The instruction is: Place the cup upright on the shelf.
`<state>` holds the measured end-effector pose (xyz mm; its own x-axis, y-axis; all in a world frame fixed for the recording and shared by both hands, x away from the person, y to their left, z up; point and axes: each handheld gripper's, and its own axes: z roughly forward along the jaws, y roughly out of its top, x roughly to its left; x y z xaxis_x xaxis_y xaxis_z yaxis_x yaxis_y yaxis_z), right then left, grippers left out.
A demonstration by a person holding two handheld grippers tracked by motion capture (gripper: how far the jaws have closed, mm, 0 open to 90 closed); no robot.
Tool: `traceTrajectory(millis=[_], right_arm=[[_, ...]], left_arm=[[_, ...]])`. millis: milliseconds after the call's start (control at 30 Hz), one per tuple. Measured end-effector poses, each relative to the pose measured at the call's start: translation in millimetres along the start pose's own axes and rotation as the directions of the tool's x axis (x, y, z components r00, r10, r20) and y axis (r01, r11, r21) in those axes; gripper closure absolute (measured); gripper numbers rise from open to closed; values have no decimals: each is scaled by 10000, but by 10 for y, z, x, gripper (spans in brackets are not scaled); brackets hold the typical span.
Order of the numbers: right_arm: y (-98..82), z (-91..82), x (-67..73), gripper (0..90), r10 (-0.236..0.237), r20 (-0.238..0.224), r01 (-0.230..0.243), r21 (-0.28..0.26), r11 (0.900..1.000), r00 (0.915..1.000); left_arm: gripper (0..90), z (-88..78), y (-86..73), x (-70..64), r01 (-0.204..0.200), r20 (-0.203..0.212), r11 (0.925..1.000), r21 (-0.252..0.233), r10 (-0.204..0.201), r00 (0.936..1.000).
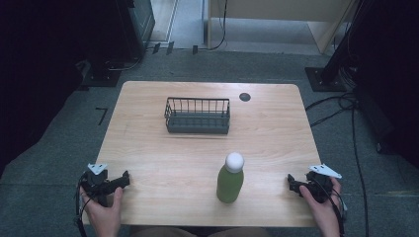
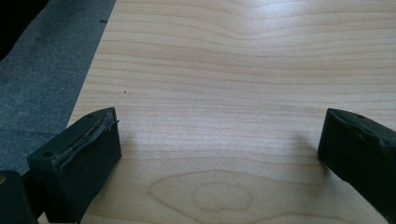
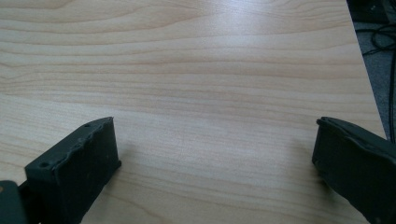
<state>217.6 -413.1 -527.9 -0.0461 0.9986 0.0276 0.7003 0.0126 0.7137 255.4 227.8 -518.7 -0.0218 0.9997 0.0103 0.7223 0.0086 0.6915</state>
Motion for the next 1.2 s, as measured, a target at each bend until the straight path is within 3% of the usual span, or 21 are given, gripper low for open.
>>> traceTrajectory(millis=[300, 333, 433, 533, 767, 933, 1000, 1033, 1067, 1133, 1200], right_arm=[[-47, -47, 64, 0, -334, -390, 334, 12, 9994, 9987], [-59, -66, 122, 0, -583, -672, 589, 75, 9982, 9960], [-57, -89, 171, 0, -789, -863, 794, 25, 9968, 9931], [-15, -157, 253, 0, -759, -1368, 738, -207, 9971, 9877], [47, -246, 405, 0, -967, -1687, 930, -293, 9952, 9809], [60, -302, 537, 0, -1088, -2107, 1023, -418, 9939, 9715], [73, -341, 631, 0, -1271, -2461, 1157, -606, 9914, 9609], [73, -341, 631, 0, -1271, -2461, 1157, -606, 9914, 9609], [82, -368, 690, 0, -1410, -2760, 1256, -729, 9894, 9507], [92, -396, 746, 0, -1593, -3017, 1405, -831, 9866, 9400], [97, -409, 775, 0, -1660, -3094, 1458, -873, 9855, 9363]], left_arm=[[0, 0, 0, 0, 6, 3, 10000, 0, -6, 10000], [0, 0, 0, 0, 8, 1, 10000, -4, -8, 10000], [0, 0, 0, -1, 12, -2, 10000, -5, -12, 10000], [0, 0, -1, -1, 14, -3, 10000, -5, -14, 10000], [0, 0, -1, -1, 12, -1, 10000, -4, -12, 10000], [0, 0, 0, -1, 8, -2, 10000, -4, -8, 10000], [0, 0, -1, -1, 8, -2, 10000, -4, -8, 10000], [0, 0, -1, -1, 8, -2, 10000, -4, -8, 10000], [0, 0, 0, -1, 9, 0, 10000, -4, -9, 10000], [0, 0, 0, -1, 5, -2, 10000, -4, -5, 10000], [0, 0, 0, -1, 6, -1, 10000, -3, -6, 10000]])
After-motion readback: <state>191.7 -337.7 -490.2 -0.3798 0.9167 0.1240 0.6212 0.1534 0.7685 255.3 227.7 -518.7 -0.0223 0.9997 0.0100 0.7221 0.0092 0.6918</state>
